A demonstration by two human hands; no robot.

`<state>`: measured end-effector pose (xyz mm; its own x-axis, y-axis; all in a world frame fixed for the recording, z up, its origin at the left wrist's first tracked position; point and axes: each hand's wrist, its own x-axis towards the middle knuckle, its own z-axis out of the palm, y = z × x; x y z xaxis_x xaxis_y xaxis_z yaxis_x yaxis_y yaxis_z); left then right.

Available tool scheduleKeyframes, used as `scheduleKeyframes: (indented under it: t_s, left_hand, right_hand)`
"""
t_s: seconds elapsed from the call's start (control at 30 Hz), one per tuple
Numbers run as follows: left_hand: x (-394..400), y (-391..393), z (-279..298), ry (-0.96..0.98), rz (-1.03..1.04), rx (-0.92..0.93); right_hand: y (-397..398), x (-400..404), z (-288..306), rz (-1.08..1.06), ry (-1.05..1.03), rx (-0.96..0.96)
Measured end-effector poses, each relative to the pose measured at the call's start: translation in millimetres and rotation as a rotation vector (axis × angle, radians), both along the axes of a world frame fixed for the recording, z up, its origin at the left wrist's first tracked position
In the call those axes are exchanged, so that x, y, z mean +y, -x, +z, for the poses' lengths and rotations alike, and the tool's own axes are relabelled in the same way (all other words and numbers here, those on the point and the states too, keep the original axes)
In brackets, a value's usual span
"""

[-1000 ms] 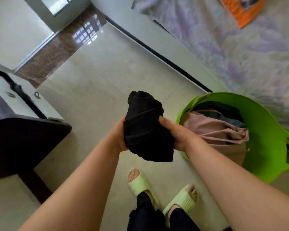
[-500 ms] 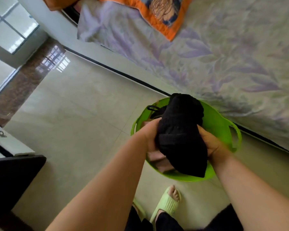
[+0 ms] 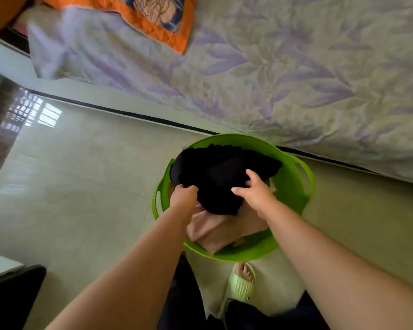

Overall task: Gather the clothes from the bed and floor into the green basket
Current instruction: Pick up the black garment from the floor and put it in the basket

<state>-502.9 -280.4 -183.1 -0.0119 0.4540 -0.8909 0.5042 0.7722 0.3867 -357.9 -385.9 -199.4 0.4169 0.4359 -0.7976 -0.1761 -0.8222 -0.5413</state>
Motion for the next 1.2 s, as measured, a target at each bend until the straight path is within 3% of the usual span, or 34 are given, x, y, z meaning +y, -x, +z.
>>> scheduleKeyframes:
  t_s: [0.17,0.23,0.3,0.37,0.43,0.53,0.73,0.8,0.97,1.2]
  left_hand:
    - [27.7,-7.3,-15.0,-0.291,-0.415,0.332]
    - [36.8,-7.1,-15.8,-0.499,-0.499,0.362]
    - [55.3,-4.3,-23.7,-0.663,-0.781,0.329]
    - [59.0,-4.3,-32.5,-0.62,-1.182,0.223]
    - [67.6,-2.1,-46.3,-0.362,-1.363,0.087]
    - [90.2,0.0,-61.7,-0.16,-1.292,-0.014]
    - [137.9,-13.7,-64.6,-0.551,-0.858,0.145]
    - [144.1,-19.1,-69.5,-0.547,-0.845,0.19]
    - [158.6,-34.7,-89.9,-0.288,-0.939,0.301]
    - [132.5,-45.2,-83.7,-0.562,-0.841,0.095]
  right_hand:
    - [12.9,31.5,1.8,0.344,0.14,-0.379]
    - [23.0,42.7,2.0,0.45,0.144,-0.432]
    - [35.6,64.3,-6.1,0.487,0.109,-0.447]
    - [42.3,76.6,-14.6,0.52,0.083,-0.439]
    - [49.3,94.1,-32.9,0.553,0.146,-0.378]
    - [52.3,111.2,-52.4,0.471,0.327,-0.241]
    - [45.3,125.5,-81.3,0.583,0.399,-0.297]
    - [42.4,129.5,-87.5,0.581,0.405,-0.292]
    - [42.7,143.8,-93.1,0.564,0.387,-0.308]
    - [41.7,129.8,-94.9,0.498,0.367,-0.274]
